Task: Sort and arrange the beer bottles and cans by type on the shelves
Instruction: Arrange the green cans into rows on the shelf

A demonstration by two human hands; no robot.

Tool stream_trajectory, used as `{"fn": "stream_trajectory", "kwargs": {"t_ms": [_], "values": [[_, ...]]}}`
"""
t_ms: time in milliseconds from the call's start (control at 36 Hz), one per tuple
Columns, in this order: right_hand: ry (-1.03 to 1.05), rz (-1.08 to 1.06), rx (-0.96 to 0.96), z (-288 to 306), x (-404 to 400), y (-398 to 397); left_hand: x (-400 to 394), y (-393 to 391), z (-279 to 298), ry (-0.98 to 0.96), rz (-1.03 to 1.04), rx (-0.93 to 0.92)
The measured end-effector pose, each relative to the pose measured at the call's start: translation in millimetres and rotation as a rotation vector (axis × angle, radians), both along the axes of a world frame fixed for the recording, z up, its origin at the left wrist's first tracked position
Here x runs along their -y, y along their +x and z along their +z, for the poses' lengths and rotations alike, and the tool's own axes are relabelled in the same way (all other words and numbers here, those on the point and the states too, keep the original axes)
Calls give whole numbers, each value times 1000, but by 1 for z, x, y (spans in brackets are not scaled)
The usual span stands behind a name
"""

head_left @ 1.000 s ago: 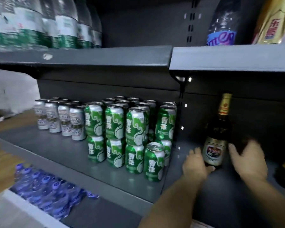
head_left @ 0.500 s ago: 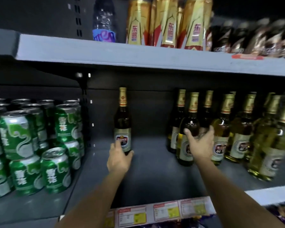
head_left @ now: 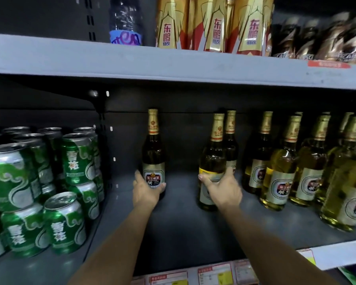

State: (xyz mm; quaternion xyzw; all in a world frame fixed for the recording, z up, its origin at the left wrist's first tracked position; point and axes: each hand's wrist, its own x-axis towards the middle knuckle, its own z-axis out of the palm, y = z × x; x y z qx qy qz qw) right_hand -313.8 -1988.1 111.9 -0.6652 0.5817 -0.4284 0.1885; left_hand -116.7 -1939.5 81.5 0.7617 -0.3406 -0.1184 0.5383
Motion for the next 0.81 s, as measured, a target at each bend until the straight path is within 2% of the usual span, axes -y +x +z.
{"fn": "stream_trajectory", "kwargs": {"t_ms": [278,806], "values": [[65,85,-21,6,12,58,15,9,-17,-40,-26,9],[55,53,-23,3,29,79,16,14,-24,-61,-33,60]]}}
